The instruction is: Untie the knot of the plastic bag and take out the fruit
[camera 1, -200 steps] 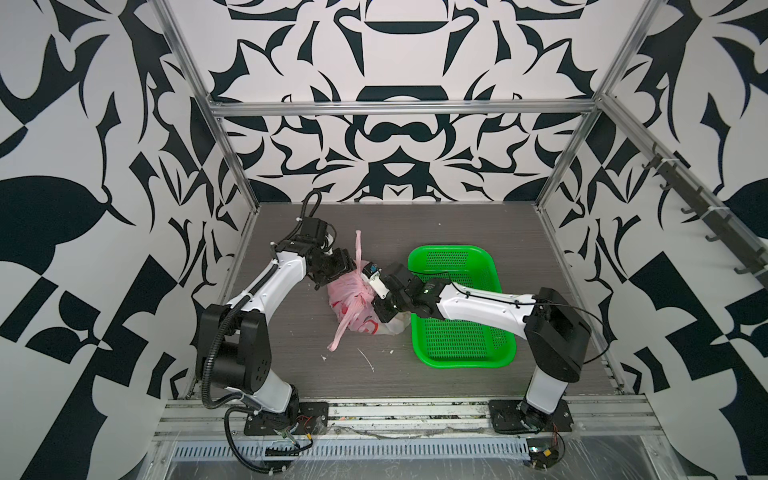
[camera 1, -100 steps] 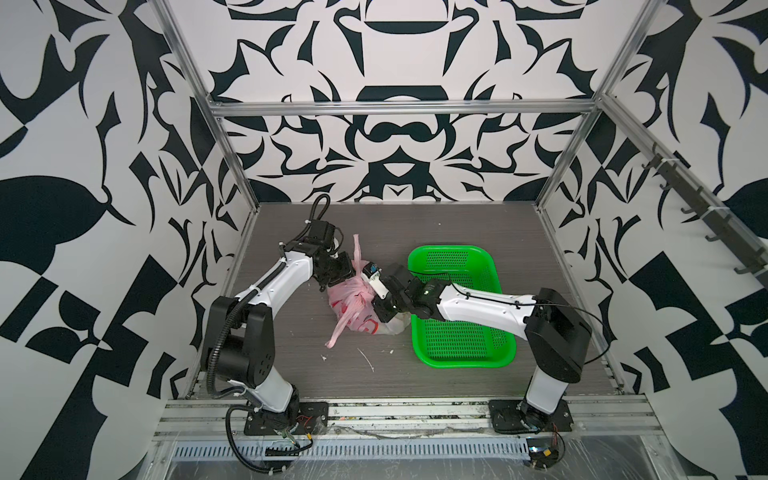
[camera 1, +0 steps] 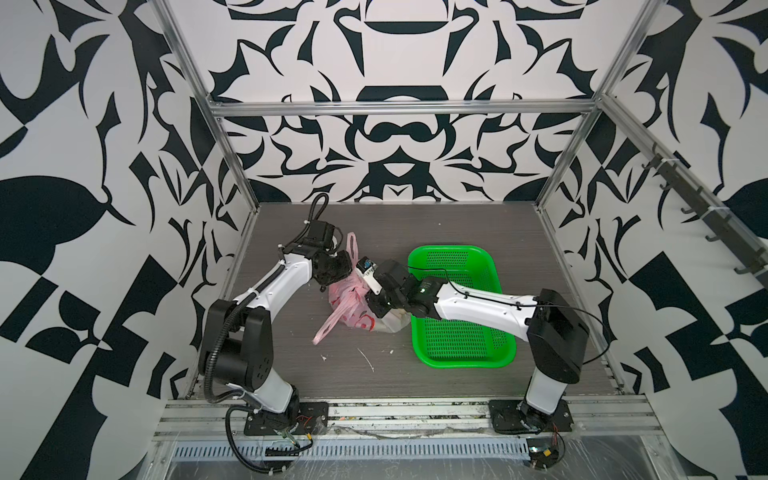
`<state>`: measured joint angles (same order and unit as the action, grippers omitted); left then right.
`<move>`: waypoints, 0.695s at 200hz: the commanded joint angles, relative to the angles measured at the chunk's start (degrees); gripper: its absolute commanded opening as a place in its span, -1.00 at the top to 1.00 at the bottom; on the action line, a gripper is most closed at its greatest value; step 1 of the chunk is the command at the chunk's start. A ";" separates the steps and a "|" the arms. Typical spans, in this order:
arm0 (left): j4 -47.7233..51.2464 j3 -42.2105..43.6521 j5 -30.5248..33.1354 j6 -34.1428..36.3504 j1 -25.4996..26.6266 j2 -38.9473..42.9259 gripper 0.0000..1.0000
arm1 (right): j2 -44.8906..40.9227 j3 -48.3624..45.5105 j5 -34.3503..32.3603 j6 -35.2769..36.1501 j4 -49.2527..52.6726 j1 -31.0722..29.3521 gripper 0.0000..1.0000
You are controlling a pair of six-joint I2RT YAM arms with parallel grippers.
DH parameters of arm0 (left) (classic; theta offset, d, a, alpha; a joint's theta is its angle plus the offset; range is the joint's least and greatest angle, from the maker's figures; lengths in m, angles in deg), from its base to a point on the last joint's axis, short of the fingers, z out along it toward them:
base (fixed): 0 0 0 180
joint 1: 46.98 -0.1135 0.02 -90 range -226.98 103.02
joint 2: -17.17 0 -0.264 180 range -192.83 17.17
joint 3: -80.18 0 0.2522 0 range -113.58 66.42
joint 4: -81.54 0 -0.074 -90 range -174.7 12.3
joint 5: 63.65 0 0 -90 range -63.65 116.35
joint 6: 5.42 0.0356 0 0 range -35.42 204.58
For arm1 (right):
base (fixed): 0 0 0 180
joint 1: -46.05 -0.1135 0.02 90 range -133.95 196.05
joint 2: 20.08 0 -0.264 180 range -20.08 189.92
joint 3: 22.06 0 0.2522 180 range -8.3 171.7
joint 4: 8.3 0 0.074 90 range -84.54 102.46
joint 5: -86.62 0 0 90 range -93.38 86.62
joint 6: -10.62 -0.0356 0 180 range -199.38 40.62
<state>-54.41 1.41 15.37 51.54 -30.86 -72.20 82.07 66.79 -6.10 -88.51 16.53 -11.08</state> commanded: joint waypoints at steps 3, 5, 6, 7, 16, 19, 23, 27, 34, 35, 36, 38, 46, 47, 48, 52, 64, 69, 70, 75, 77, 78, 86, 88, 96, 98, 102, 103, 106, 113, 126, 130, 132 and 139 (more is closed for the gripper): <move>-2.06 1.98 0.95 -1.75 0.15 3.90 1.00 | -0.36 3.36 -3.88 1.56 0.38 -0.84 0.41; -2.20 2.12 0.92 -1.81 0.14 4.10 1.00 | -0.37 3.38 -3.96 1.61 0.41 -0.86 0.41; -2.27 2.24 0.98 -1.87 0.14 4.19 1.00 | -0.30 3.48 -4.09 1.71 0.55 -0.88 0.40; -2.30 2.29 0.97 -1.91 0.14 4.33 1.00 | -0.29 3.53 -4.16 1.73 0.58 -0.93 0.39; -2.96 3.07 1.05 -2.41 0.14 5.16 1.00 | -0.28 3.74 -4.69 1.96 0.82 -1.10 0.33; -3.14 3.28 1.04 -2.65 0.14 5.38 1.00 | -0.24 3.86 -4.89 2.04 0.87 -1.21 0.30; -3.26 3.54 0.98 -2.82 0.14 5.69 1.00 | -0.20 3.91 -4.97 2.17 0.90 -1.23 0.27; -3.53 3.71 1.04 -2.95 0.14 5.98 1.00 | -0.11 4.07 -5.14 2.26 1.03 -1.40 0.24; -3.79 4.19 1.11 -3.25 0.14 6.41 1.00 | 0.02 4.50 -5.56 2.48 1.42 -1.62 0.22; -3.85 4.24 1.08 -3.30 0.14 6.49 1.00 | 0.04 4.56 -5.64 2.55 1.46 -1.65 0.22; -3.88 4.30 1.11 -3.33 0.14 6.53 1.00 | 0.06 4.64 -5.72 2.58 1.57 -1.71 0.22; -3.93 4.44 1.07 -3.41 0.14 6.62 1.00 | 0.07 4.85 -5.89 2.68 1.76 -1.77 0.21; -4.22 4.84 1.31 -3.75 0.14 7.11 1.00 | 0.29 5.40 -6.42 3.03 2.17 -2.09 0.20; -4.24 4.91 1.27 -3.82 0.14 7.15 1.00 | 0.31 5.41 -6.42 3.09 2.18 -2.15 0.19; -4.30 4.95 1.29 -3.85 0.14 7.21 1.00 | 0.32 5.46 -6.51 3.12 2.19 -2.17 0.19; -4.47 5.17 1.31 -4.00 0.14 7.39 1.00 | 0.45 5.65 -6.78 3.27 2.38 -2.39 0.19; -5.04 5.83 1.35 -4.51 0.10 8.00 1.00 | 0.83 6.33 -7.67 3.66 2.77 -2.83 0.17; -5.24 5.97 1.38 -4.66 0.13 8.19 1.00 | 1.13 6.66 -7.76 3.68 2.96 -3.02 0.17; -5.28 6.00 1.35 -4.71 0.09 8.21 1.00 | 1.22 6.74 -7.79 3.68 3.02 -3.05 0.17; -5.48 6.16 1.40 -4.92 0.09 8.36 1.00 | 1.57 7.17 -7.78 3.68 3.22 -3.02 0.17; -5.54 6.20 1.40 -4.93 0.06 8.40 1.00 | 1.70 7.28 -7.79 3.68 3.31 -3.04 0.17; -5.56 6.30 1.31 -4.98 0.06 8.41 1.00 | 1.76 7.36 -7.81 3.68 3.33 -3.11 0.17; -5.84 6.52 1.31 -5.19 0.10 8.58 1.00 | 2.44 7.84 -7.80 3.68 3.58 -3.15 0.18; -5.91 6.55 1.27 -5.33 0.09 8.66 1.00 | 2.68 8.05 -7.82 3.63 3.56 -3.12 0.18; -6.15 6.74 1.34 -5.50 0.05 8.76 1.00 | 3.34 8.38 -7.81 3.59 3.64 -3.14 0.21; -6.23 6.85 1.26 -5.54 0.05 8.76 1.00 | 3.57 8.55 -7.78 3.59 3.57 -3.16 0.21; -6.35 6.91 1.23 -5.68 0.07 8.77 1.00 | 3.93 8.70 -7.82 3.59 3.60 -3.11 0.23; -6.41 6.96 1.23 -5.70 0.10 8.77 1.00 | 4.02 8.73 -7.82 3.59 3.56 -3.14 0.23; -6.50 7.04 1.16 -5.73 0.06 8.81 1.00 | 4.29 8.91 -7.78 3.59 3.59 -3.12 0.24; -6.72 7.22 1.12 -5.90 0.05 8.85 1.00 | 4.94 9.26 -7.82 3.59 3.52 -3.17 0.27; -6.99 7.52 1.29 -6.07 0.06 8.85 1.00 | 5.96 9.79 -10.09 3.34 3.40 -3.13 0.39; -7.07 7.61 1.37 -6.07 -0.03 8.85 1.00 | 6.16 9.98 -10.24 3.28 3.43 -3.10 0.43; -7.08 7.62 1.44 -6.10 0.01 8.85 1.00 | 6.25 9.99 -10.27 3.25 3.43 -3.15 0.46; -7.24 7.78 1.71 -6.20 -0.12 8.85 1.00 | 6.47 10.24 -10.28 3.11 3.55 -3.16 0.55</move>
<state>-60.03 7.97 17.12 46.39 -30.86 -64.92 88.19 74.26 -13.91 -84.95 19.20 -14.07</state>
